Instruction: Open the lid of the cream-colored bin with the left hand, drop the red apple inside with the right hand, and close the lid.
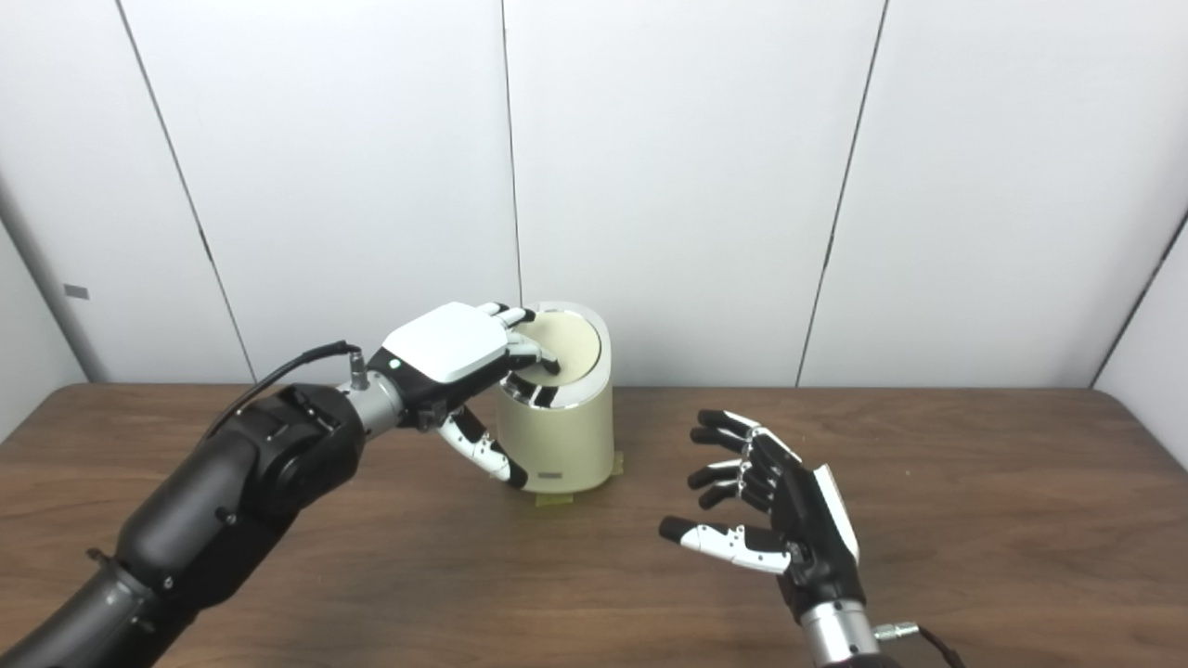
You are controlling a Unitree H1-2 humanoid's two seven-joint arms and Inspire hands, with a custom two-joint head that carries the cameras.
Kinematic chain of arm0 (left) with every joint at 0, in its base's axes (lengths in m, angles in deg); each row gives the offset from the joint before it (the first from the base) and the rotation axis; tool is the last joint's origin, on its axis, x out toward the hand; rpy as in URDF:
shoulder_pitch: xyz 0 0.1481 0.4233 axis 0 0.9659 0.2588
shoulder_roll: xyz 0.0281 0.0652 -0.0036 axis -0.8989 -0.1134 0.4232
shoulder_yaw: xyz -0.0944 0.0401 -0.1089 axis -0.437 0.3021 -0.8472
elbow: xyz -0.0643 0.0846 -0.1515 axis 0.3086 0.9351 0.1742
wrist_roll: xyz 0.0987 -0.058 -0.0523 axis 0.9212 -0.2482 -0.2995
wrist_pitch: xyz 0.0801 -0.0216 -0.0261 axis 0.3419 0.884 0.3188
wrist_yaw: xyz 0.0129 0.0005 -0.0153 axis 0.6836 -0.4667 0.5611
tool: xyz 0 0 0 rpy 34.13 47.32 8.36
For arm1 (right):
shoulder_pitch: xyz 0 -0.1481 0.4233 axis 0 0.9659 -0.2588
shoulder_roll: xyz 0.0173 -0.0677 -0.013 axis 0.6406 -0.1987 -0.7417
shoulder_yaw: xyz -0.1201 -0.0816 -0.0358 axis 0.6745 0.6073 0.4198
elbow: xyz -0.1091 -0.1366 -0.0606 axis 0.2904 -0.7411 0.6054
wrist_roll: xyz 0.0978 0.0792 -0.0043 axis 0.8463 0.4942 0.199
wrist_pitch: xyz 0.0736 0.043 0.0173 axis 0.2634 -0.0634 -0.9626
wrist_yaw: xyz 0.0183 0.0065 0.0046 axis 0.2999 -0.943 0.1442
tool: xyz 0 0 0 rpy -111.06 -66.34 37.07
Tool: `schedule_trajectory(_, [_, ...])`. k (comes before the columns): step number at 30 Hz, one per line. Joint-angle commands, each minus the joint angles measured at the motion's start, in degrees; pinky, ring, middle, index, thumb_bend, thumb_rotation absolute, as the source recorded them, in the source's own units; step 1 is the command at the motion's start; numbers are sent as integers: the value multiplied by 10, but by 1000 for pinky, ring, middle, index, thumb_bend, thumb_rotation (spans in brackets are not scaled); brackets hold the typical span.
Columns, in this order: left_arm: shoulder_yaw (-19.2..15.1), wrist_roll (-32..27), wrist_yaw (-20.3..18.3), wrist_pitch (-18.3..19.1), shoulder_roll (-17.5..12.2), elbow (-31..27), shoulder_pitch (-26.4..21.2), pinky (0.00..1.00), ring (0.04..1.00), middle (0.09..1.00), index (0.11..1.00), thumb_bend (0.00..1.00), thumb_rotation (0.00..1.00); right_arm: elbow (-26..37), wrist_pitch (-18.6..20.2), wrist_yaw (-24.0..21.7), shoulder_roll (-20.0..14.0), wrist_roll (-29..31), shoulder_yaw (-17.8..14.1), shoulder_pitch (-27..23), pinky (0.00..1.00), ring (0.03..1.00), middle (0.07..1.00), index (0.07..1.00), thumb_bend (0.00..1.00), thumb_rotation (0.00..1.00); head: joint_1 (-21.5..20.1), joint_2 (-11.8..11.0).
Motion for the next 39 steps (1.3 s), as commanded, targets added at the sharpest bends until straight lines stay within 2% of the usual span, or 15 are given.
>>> schedule_trajectory(1, [7, 10, -27, 0, -8, -6, -11, 1000, 1000, 830, 826, 1000, 472, 23, -2, 2, 3, 6, 0, -18, 444, 552, 722, 735, 676, 116, 0, 3])
schedule_trajectory(9, [17, 13, -61, 13, -6, -10, -5, 1000, 1000, 810, 810, 1000, 484, 26, -2, 4, 1, 0, -1, -16, 441, 552, 718, 739, 665, 133, -1, 7])
schedule_trajectory(13, [5, 3, -45, 10, -6, -20, 0, 1000, 1000, 808, 813, 1000, 497, 25, -4, 5, 2, -1, -2, -15, 436, 550, 719, 738, 652, 90, 0, 7])
schedule_trajectory(16, [-30, -24, 14, -2, 4, -24, 11, 1000, 1000, 832, 842, 984, 482, 24, -2, 5, 1, -4, -1, -16, 430, 544, 717, 736, 662, 109, 0, 7])
schedule_trajectory(19, [-84, -65, 80, 0, 29, -21, 29, 1000, 1000, 969, 973, 953, 475, 23, -1, 5, 2, -4, -2, -17, 428, 542, 715, 736, 666, 136, -1, 7])
schedule_trajectory(22, [-131, -96, 141, -11, 52, -9, 42, 1000, 1000, 997, 998, 930, 454, 18, -3, 6, 2, -3, -2, -18, 428, 541, 714, 733, 659, 122, -1, 4])
schedule_trajectory(24, [-168, -145, 174, -26, 69, 7, 52, 1000, 1000, 1000, 1000, 896, 434, 15, -5, 5, 2, 0, -2, -20, 429, 541, 713, 730, 654, 113, -2, 4])
schedule_trajectory(26, [-201, -198, 185, -32, 84, 20, 61, 1000, 1000, 1000, 1000, 873, 420, 13, -7, 5, 2, -1, -2, -21, 420, 537, 710, 722, 652, 107, -4, 3])
schedule_trajectory(30, [-261, -326, 182, -30, 114, 33, 92, 1000, 1000, 1000, 1000, 853, 374, 13, -6, 8, 3, -3, -3, -21, 410, 528, 703, 706, 647, 88, -4, 2])
schedule_trajectory(32, [-278, -372, 179, -21, 126, 31, 113, 986, 1000, 1000, 1000, 864, 369, 14, -2, 8, 4, 1, -5, -21, 410, 527, 700, 702, 651, 89, -5, 3])
schedule_trajectory(34, [-290, -402, 179, -14, 135, 24, 137, 940, 1000, 1000, 1000, 879, 425, 16, 1, 6, 4, 5, -6, -20, 410, 529, 698, 706, 659, 93, -5, 4])
schedule_trajectory(36, [-297, -426, 180, -7, 143, 17, 154, 911, 997, 996, 994, 881, 441, 17, 1, 5, 1, 5, -6, -20, 416, 534, 698, 709, 686, 145, -5, 4])
schedule_trajectory(39, [-309, -468, 181, -4, 156, 5, 188, 831, 898, 922, 962, 879, 455, 16, -3, 10, -1, -6, -5, -20, 451, 565, 708, 714, 722, 209, -6, 5])
